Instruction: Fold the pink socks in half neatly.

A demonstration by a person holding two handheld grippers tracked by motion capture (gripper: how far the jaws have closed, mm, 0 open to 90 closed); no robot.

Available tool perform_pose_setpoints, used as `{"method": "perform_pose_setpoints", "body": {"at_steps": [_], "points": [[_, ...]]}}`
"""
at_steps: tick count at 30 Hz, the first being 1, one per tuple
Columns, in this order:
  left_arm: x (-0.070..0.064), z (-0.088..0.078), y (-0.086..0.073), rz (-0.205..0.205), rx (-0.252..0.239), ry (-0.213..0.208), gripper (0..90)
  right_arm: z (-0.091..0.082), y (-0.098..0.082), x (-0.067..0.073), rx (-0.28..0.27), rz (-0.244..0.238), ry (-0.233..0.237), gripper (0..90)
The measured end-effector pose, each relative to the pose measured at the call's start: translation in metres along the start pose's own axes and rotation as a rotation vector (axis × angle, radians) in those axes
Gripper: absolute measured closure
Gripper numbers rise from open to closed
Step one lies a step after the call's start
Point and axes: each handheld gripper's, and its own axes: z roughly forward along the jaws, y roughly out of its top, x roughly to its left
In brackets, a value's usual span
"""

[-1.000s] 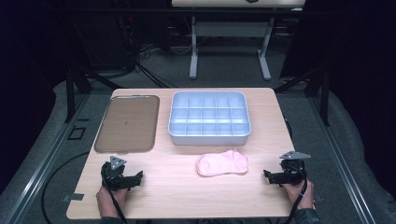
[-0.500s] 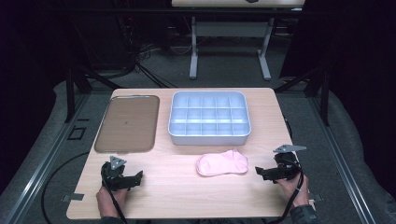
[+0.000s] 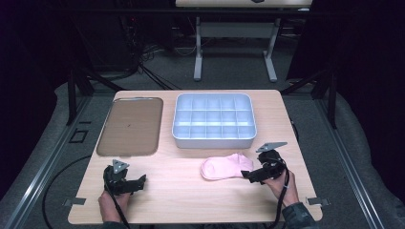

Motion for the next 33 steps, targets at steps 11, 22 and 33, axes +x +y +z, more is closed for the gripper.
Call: {"method": "perform_pose_setpoints", "body": {"at_steps": [11, 22, 33], "points": [[0.0, 0.0, 0.0, 0.0, -0.001, 0.002, 4.2, 0.041, 0.025, 0.021, 0.064, -0.055, 0.067, 3.1], [0.0, 0.0, 0.0, -0.001, -0.002, 0.004, 4.4, 0.065, 0.03, 0.03, 0.083, -0.059, 0.016, 29.1], [-0.001, 0.0, 0.0, 0.0, -0.004, 0.004, 4.7, 0.065, 0.023, 0.041, 0.065, -0.092, -0.068, 56.0]]}}
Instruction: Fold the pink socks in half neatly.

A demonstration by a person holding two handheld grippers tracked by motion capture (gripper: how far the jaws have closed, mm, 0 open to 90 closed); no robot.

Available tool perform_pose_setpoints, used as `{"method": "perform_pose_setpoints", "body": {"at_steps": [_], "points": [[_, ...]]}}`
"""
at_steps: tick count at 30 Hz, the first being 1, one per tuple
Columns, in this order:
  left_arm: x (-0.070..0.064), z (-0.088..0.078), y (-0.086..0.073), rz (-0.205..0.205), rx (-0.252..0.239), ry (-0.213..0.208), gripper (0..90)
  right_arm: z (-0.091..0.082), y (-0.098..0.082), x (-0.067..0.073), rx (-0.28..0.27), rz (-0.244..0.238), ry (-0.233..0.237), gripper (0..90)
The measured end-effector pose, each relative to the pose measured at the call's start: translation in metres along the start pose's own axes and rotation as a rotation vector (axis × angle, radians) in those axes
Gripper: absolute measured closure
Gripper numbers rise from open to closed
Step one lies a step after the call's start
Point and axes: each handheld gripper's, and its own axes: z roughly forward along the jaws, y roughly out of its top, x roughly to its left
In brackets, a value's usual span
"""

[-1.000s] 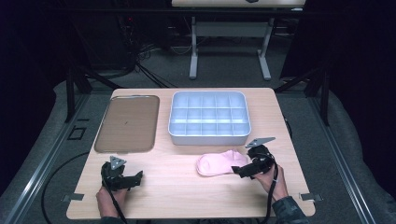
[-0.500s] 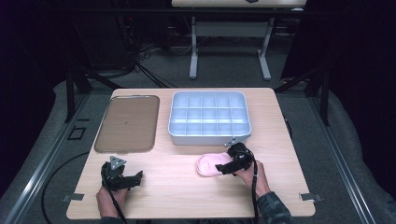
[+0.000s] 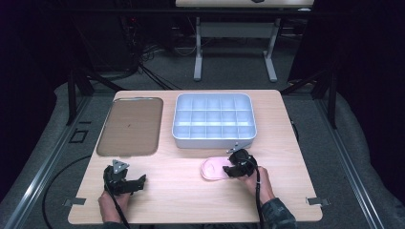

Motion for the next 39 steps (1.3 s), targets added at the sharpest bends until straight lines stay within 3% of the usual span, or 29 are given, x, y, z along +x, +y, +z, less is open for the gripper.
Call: {"method": "perform_pose_setpoints", "body": {"at_steps": [3, 6, 8, 12, 18, 21, 25, 33, 39], "points": [[0.0, 0.0, 0.0, 0.0, 0.0, 0.0, 4.8, -0.002, -0.002, 0.003, 0.005, -0.007, -0.004, 64.8], [0.0, 0.0, 0.0, 0.0, 0.0, 0.0, 4.8, -0.003, -0.003, 0.005, -0.003, -0.007, 0.003, 79.2], [0.0, 0.0, 0.0, -0.001, -0.002, 0.001, 5.0, -0.003, -0.005, 0.005, -0.02, 0.0, 0.009, 83.1], [0.0, 0.0, 0.0, -0.003, -0.004, -0.001, 5.3, -0.004, -0.008, 0.004, -0.063, 0.057, 0.04, 84.2], [0.0, 0.0, 0.0, 0.0, -0.003, 0.0, 5.5, -0.023, -0.001, 0.013, -0.122, 0.052, 0.104, 84.3], [0.0, 0.0, 0.0, 0.0, -0.003, 0.0, 5.6, -0.031, 0.002, 0.022, -0.126, 0.039, 0.123, 84.2], [0.0, 0.0, 0.0, 0.0, -0.003, -0.001, 5.6, -0.035, 0.001, 0.033, -0.123, 0.064, 0.159, 83.8], [0.0, 0.0, 0.0, 0.0, -0.003, -0.002, 5.8, -0.026, -0.007, 0.052, -0.086, 0.036, 0.153, 83.3], [0.0, 0.0, 0.0, -0.001, -0.003, 0.001, 5.7, -0.016, -0.01, 0.072, -0.06, 0.009, 0.101, 81.4]]}}
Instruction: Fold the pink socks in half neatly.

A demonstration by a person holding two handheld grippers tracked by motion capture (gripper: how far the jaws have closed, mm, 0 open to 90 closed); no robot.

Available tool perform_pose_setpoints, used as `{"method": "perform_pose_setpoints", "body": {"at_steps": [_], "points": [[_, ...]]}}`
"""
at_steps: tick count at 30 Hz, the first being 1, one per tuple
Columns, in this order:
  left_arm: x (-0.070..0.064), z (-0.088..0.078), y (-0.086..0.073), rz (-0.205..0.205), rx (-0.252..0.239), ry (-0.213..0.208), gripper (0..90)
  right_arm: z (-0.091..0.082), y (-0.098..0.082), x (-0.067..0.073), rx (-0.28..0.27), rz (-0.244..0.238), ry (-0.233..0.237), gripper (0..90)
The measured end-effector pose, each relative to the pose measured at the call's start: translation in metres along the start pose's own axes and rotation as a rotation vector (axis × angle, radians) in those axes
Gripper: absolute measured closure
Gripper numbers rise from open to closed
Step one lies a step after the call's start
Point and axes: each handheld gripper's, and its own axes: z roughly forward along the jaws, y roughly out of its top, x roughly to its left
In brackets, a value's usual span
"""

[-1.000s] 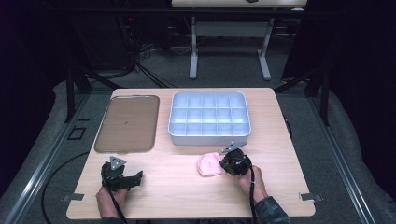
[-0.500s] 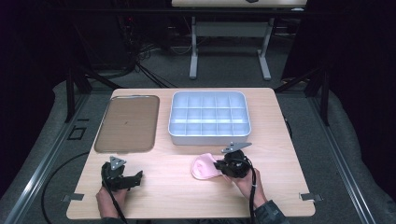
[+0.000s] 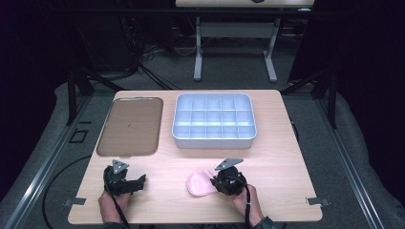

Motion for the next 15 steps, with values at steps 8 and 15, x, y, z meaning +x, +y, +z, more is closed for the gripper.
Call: {"method": "perform_pose_setpoints", "body": {"at_steps": [8, 15], "points": [[0.0, 0.0, 0.0, -0.001, -0.003, -0.001, 6.1, 0.011, -0.002, 0.01, 0.023, -0.03, -0.03, 71.7], [0.0, 0.0, 0.0, -0.001, -0.002, -0.001, 6.0, 0.0, -0.004, 0.002, -0.039, -0.012, 0.024, 36.7]]}}
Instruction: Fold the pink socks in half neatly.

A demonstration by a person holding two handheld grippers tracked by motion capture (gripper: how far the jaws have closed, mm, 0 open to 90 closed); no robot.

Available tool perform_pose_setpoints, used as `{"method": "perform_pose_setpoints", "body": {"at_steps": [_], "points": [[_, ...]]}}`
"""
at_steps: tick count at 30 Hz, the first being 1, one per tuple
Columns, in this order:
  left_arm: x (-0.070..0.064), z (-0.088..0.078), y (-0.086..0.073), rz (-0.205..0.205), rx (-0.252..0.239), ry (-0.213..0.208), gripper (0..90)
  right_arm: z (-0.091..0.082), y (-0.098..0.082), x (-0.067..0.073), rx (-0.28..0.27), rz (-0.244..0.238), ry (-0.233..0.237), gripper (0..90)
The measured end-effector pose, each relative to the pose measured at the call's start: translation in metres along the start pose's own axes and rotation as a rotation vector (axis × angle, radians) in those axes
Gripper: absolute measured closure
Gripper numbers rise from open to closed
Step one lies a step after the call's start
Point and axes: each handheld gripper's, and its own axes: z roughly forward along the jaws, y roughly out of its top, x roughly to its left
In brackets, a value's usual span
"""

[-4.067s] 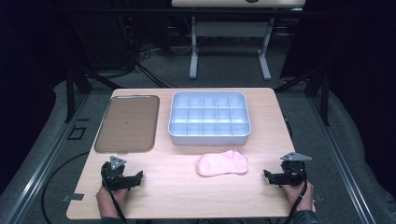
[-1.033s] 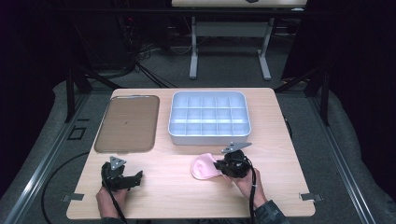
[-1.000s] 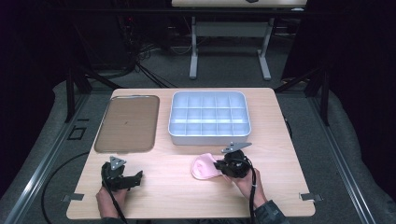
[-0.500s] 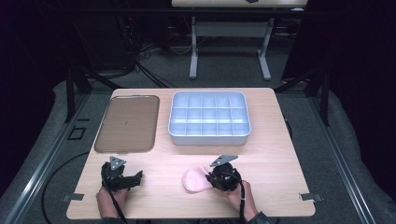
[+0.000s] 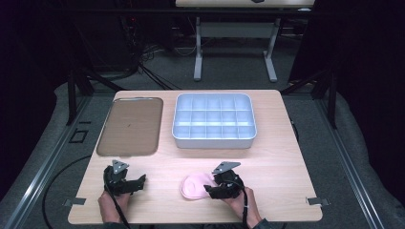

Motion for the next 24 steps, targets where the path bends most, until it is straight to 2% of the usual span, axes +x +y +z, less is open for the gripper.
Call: {"method": "perform_pose_setpoints", "body": {"at_steps": [3, 7, 8, 9, 10, 11, 13, 14, 15, 17, 18, 23, 24], "points": [[0.0, 0.0, 0.0, 0.0, 0.001, 0.0, 5.9, -0.012, -0.002, -0.01, -0.03, 0.025, 0.0, 29.8], [0.0, 0.0, 0.0, -0.002, 0.0, -0.001, 5.9, -0.024, -0.006, -0.025, -0.046, 0.052, -0.023, 27.2], [0.0, 0.0, 0.0, 0.0, 0.002, -0.001, 5.9, -0.029, -0.006, -0.03, -0.015, 0.05, 0.012, 27.1], [0.0, 0.0, 0.0, 0.0, 0.002, -0.001, 5.9, -0.032, -0.006, -0.032, -0.017, 0.055, -0.013, 27.1], [0.0, 0.0, 0.0, -0.001, 0.003, 0.0, 5.8, -0.032, -0.008, -0.033, -0.047, 0.061, -0.046, 26.8], [0.0, 0.0, 0.0, 0.0, 0.003, 0.0, 5.7, -0.034, -0.009, -0.035, -0.047, 0.067, -0.054, 26.5], [0.0, 0.0, 0.0, -0.001, 0.004, 0.0, 5.7, -0.038, -0.011, -0.04, -0.051, 0.075, -0.066, 26.5], [0.0, 0.0, 0.0, -0.002, 0.003, 0.001, 5.7, -0.04, -0.012, -0.04, -0.04, 0.078, -0.112, 26.5], [0.0, 0.0, 0.0, -0.002, 0.004, 0.001, 5.7, -0.041, -0.013, -0.042, -0.036, 0.076, -0.12, 26.8], [0.0, 0.0, 0.0, -0.003, 0.004, 0.002, 5.6, -0.044, -0.016, -0.046, -0.02, 0.078, -0.129, 28.3], [-0.001, 0.0, 0.0, -0.006, 0.005, 0.004, 5.6, -0.045, -0.018, -0.049, -0.032, 0.087, -0.097, 29.1], [-0.002, -0.001, 0.001, -0.015, 0.013, 0.014, 5.4, -0.047, -0.026, -0.056, -0.014, 0.107, -0.118, 34.5], [-0.004, -0.002, 0.001, -0.015, 0.024, 0.004, 4.1, -0.047, -0.027, -0.057, -0.02, 0.109, -0.118, 36.1]]}}
